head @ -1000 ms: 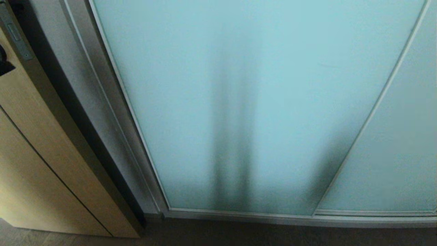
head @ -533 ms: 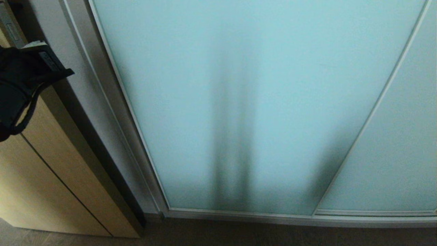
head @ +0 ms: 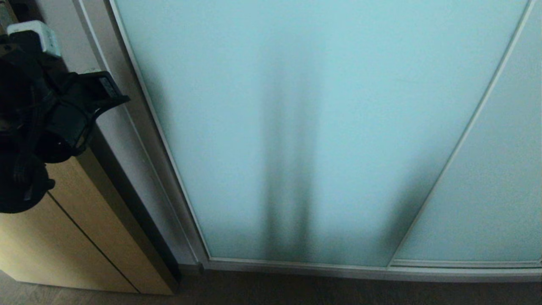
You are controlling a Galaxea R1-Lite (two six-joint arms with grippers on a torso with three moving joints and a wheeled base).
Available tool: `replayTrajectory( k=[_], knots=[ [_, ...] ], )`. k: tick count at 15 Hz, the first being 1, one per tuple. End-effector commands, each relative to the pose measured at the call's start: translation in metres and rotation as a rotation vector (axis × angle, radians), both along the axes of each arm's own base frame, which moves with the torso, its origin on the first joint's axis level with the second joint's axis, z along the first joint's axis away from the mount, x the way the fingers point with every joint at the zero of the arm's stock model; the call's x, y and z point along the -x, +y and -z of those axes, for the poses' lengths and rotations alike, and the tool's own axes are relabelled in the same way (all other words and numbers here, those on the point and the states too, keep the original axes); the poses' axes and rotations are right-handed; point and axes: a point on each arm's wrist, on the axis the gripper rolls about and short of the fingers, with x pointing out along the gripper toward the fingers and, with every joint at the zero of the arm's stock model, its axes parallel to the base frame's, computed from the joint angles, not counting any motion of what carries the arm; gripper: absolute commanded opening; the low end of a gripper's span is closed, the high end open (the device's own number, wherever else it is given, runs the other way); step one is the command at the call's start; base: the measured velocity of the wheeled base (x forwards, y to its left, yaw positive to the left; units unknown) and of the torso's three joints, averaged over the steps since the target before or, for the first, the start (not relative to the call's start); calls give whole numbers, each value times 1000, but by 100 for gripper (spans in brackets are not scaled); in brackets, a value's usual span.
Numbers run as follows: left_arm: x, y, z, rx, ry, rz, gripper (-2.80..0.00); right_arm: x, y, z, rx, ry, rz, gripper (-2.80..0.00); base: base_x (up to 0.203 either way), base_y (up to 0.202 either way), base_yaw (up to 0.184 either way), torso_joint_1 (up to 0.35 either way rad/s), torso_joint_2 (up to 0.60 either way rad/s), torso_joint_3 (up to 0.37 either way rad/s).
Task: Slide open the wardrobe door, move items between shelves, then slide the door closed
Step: Open the door
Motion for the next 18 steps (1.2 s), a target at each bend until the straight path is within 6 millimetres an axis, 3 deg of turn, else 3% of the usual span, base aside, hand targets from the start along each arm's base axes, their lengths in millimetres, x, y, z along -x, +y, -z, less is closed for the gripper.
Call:
replayTrajectory(
  k=[1, 18],
  knots=[
    [-19, -1, 13, 6, 30, 1, -280, 0, 0, 0, 0, 0, -1, -280, 0, 0, 0, 0, 0, 0],
    [-67, -6, 36, 19, 31, -10, -280, 0, 0, 0, 0, 0, -1, -280, 0, 0, 0, 0, 0, 0]
  ],
)
